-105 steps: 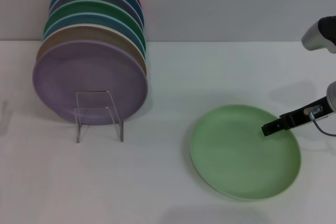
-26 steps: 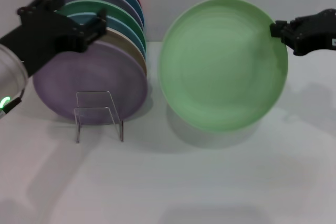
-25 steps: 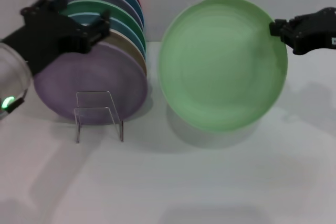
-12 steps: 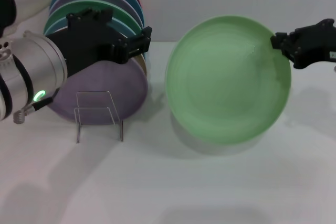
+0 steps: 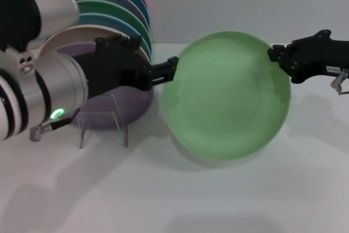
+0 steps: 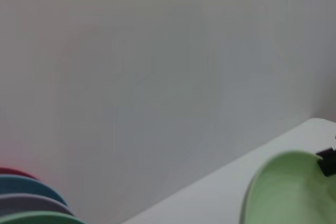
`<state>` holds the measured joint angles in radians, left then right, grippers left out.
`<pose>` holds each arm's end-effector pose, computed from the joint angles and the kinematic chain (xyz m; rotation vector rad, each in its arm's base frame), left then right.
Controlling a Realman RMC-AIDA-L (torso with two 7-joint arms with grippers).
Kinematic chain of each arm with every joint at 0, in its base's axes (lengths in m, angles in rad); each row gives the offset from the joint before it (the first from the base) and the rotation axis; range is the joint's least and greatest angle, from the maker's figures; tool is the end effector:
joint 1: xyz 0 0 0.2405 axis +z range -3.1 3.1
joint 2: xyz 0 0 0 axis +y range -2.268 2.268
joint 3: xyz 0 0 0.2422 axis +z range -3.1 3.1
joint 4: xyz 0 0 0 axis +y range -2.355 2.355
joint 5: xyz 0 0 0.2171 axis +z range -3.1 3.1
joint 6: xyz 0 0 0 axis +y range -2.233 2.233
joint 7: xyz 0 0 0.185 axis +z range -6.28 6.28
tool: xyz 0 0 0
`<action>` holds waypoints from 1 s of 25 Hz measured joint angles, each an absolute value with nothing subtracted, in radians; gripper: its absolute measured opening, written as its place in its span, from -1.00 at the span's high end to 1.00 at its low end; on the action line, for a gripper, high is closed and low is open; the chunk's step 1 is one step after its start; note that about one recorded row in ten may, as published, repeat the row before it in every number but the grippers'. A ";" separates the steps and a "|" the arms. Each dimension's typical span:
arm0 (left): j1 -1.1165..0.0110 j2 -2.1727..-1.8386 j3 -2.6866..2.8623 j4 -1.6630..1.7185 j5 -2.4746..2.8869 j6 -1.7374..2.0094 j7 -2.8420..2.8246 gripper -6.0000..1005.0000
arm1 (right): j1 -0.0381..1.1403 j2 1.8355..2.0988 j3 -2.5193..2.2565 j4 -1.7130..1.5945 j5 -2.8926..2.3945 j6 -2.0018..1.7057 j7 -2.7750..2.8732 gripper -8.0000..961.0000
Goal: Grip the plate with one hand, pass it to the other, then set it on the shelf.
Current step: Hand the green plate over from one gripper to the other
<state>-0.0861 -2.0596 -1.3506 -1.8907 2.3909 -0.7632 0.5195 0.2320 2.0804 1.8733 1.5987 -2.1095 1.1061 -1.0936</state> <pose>-0.0885 0.3435 -0.0082 -2.3074 -0.5309 -0.4174 0.1731 0.3808 0.0454 -2.3736 0.4438 0.2505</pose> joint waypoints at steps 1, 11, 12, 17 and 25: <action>-0.095 -2.060 -1.351 -1.879 2.386 -0.768 0.519 -0.59 | 0.230 2.080 1.869 1.604 -2.109 1.106 -1.094 0.89; -0.152 -2.063 -1.347 -1.788 2.371 -0.767 0.523 -0.59 | 0.219 2.082 1.818 1.647 -2.106 1.104 -1.089 0.88; -0.159 -2.063 -1.346 -1.780 2.371 -0.765 0.524 -0.59 | 0.218 2.082 1.815 1.652 -2.106 1.104 -1.088 0.88; -0.168 -2.065 -1.346 -1.766 2.370 -0.762 0.532 -0.59 | 0.218 2.082 1.814 1.662 -2.105 1.103 -1.087 0.88; -0.170 -2.066 -1.342 -1.754 2.371 -0.725 0.595 -0.54 | 0.215 2.080 1.814 1.669 -2.079 1.103 -1.088 0.87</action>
<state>-0.1703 -2.0658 -1.3416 -1.7545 2.3714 -0.7247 0.5951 0.2154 2.0799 1.8143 1.6694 -2.0785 1.1028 -1.0880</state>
